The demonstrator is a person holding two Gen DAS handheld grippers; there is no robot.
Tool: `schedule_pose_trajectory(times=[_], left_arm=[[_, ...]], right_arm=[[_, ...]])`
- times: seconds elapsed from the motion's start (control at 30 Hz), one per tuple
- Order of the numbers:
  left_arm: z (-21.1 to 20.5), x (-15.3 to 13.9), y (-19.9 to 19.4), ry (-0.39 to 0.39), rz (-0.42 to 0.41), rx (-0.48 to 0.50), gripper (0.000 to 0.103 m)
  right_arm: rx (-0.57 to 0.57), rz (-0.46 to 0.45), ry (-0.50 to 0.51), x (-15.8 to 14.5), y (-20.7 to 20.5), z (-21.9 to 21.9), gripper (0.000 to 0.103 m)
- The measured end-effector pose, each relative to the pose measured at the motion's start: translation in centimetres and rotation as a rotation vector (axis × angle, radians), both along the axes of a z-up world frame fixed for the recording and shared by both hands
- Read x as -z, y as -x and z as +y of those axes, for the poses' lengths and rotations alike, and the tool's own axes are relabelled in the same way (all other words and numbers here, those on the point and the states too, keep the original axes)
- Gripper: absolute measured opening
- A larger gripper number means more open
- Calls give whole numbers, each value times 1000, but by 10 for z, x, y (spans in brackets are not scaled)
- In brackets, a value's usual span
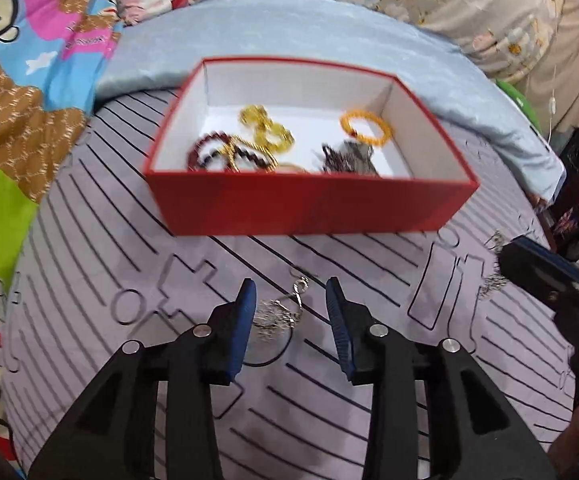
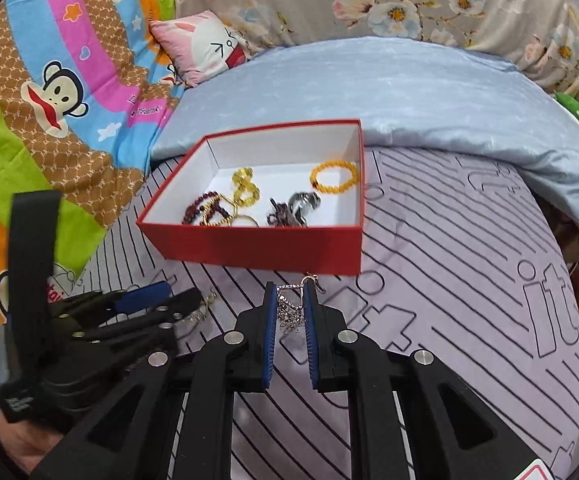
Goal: Organize jewelry
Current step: 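Carry both earrings over the red box with both tools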
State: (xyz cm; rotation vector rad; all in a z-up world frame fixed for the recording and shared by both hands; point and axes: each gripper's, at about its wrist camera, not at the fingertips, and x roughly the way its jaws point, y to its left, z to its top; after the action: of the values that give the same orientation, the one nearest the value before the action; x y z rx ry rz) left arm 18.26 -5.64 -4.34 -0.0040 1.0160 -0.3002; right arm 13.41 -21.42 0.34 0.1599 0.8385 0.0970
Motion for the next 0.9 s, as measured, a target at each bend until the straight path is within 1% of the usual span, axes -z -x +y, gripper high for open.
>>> schedule_pose_trajectory(times=[0.07,0.1,0.17,0.2,0.27,0.3,0.33,0.43,0.6,0.73,0.8,0.9], left_arm=[[-5,12,-2,-6,21,4,34],[-6,16,-3,-21,11,-7,34],[-8,18,-3,-57,-8,-12,23],[-7,18,-3,-56,-5,-9,20],[-5,16,-4,-29,2,3,8],[-5,14,-5,-32,-3,4,1],[-4,11,-5,-42,-7,3,1],[0,0,-5,-23,-11,-5,1],[10,-31,-4,14,-51,-19,1],[15,-65,-12,39,-106,-23,1],[15,-82,-21,36,-143,-23,1],[13,-95,-35,23,-173,-31,1]], right_arm=[[5,11,-1,5,1,-2,12],[5,15,-2,6,1,-3,12],[5,19,-2,9,1,-3,12],[4,19,-3,10,1,-3,12],[2,20,-7,11,0,-3,12],[1,20,-9,11,-1,-3,12],[-1,19,-10,11,-1,-2,12],[-11,8,-8,7,-4,2,12],[-25,-15,-4,-2,-9,5,12],[-39,-48,-12,-18,-20,9,12],[-45,-71,-1,-28,-30,11,12],[-54,-89,15,-37,-48,16,12]])
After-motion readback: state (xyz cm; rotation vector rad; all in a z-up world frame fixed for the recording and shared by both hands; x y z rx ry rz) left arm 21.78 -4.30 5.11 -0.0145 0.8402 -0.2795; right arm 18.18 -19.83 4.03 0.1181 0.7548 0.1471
